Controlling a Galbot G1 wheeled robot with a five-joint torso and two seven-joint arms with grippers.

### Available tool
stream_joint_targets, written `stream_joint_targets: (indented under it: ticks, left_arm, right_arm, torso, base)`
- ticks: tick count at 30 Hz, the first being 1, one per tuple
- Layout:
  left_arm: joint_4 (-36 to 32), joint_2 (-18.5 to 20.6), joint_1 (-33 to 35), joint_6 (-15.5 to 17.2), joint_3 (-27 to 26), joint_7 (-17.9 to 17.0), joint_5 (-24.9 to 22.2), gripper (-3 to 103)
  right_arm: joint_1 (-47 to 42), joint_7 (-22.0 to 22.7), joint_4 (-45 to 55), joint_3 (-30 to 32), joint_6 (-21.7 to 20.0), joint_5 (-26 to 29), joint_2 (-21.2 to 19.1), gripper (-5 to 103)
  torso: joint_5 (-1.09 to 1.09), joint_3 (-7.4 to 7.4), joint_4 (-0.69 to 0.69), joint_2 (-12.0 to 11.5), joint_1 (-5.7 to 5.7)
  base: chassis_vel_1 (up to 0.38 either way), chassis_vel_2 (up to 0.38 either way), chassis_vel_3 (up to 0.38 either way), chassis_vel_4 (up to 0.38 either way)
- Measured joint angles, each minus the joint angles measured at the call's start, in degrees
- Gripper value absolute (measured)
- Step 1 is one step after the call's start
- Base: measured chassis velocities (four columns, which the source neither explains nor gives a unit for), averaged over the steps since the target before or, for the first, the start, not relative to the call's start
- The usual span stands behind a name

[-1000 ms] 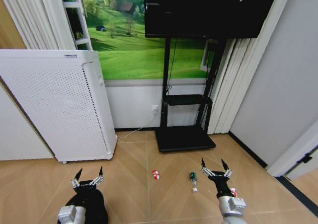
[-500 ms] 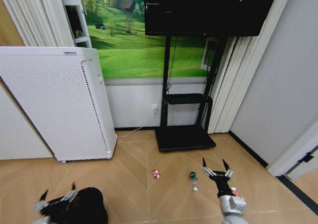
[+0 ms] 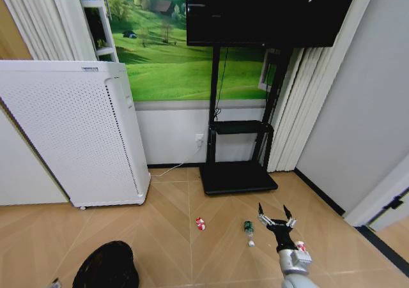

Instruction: Pick up the trash bin and place the garbage on the floor into it.

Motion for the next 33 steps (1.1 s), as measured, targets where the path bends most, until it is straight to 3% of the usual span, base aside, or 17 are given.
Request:
stream_joint_targets:
  ticks: [11,14,15,18,21,22,25,26,27,28,32,33]
  left_arm:
    - [1.7,2.6,-2.3,7.4,3.6,0.5,0.9,96]
    - [3.2,2.8,-3.0,8.3,4.4,0.6,1.9,81]
    - [3.2,2.8,-3.0,8.3,4.4,0.6,1.9,81]
    - [5.1,2.7,-3.4,7.9,5.3,2.0,3.3,64]
    - [5.9,2.6,-3.7,7.4,5.7,2.5,4.1,59]
    - [6.4,2.5,-4.0,7.0,5.9,2.9,4.7,49]
    - [6.8,2.3,-4.3,6.5,6.1,3.2,5.0,43]
    - [6.9,2.2,-4.4,6.3,6.1,3.3,5.1,38]
    - [7.2,2.1,-4.6,5.6,5.9,4.4,6.1,22]
    - [7.5,1.8,-4.6,4.8,5.8,5.8,7.6,16]
    - [7.6,1.0,-4.3,3.1,6.1,7.0,9.0,7]
    - [7.7,0.5,-4.1,1.0,6.2,8.4,10.2,7]
  right_arm:
    - [-1.0,0.0,0.9,0.2,0.2,-0.2,0.4,100]
    - [-1.1,0.0,0.8,0.3,0.4,-0.3,0.3,100]
    - [-1.1,0.0,0.8,0.3,0.4,-0.3,0.3,100]
    - [-1.1,0.0,1.0,0.1,0.4,-0.3,0.3,100]
    - [-1.1,0.0,1.2,0.1,0.4,-0.3,0.3,100]
    - [-1.2,0.0,1.2,0.1,0.4,-0.3,0.3,100]
    - [-1.3,0.1,1.2,0.3,0.4,-0.3,0.3,100]
    - [-1.3,0.3,1.2,0.3,0.4,-0.3,0.3,100]
    - [-1.4,1.1,1.4,0.5,0.4,-0.3,0.2,100]
    - [-1.4,1.3,1.4,0.6,0.6,-0.4,0.1,100]
    - [-1.4,1.3,1.5,0.6,0.8,-0.7,0.1,100]
    - [-1.4,1.3,1.6,0.7,0.9,-0.8,0.1,100]
  torso:
    - [0.00,0.07,0.00,0.1,0.04]
    - [-0.01,0.10,0.01,0.1,0.05]
    - [-0.01,0.10,0.01,0.1,0.05]
    - [-0.01,0.11,0.01,0.2,0.05]
    - [-0.01,0.12,0.01,0.2,0.05]
    - [-0.01,0.12,0.00,0.2,0.06]
    - [-0.01,0.13,0.00,0.2,0.06]
    - [-0.01,0.13,0.00,0.2,0.06]
    - [-0.01,0.14,0.00,0.2,0.06]
    - [-0.01,0.15,0.00,0.2,0.07]
    - [0.01,0.15,0.00,0.2,0.07]
    - [-0.01,0.16,0.01,0.2,0.07]
  base:
    - [0.000,0.000,0.000,0.000]
    - [0.000,0.000,0.000,0.000]
    - [0.000,0.000,0.000,0.000]
    - [0.000,0.000,0.000,0.000]
    - [0.000,0.000,0.000,0.000]
    - [0.000,0.000,0.000,0.000]
    - [0.000,0.000,0.000,0.000]
    - [0.000,0.000,0.000,0.000]
    - [0.000,0.000,0.000,0.000]
    - [0.000,0.000,0.000,0.000]
    - [0.000,0.000,0.000,0.000]
    - [0.000,0.000,0.000,0.000]
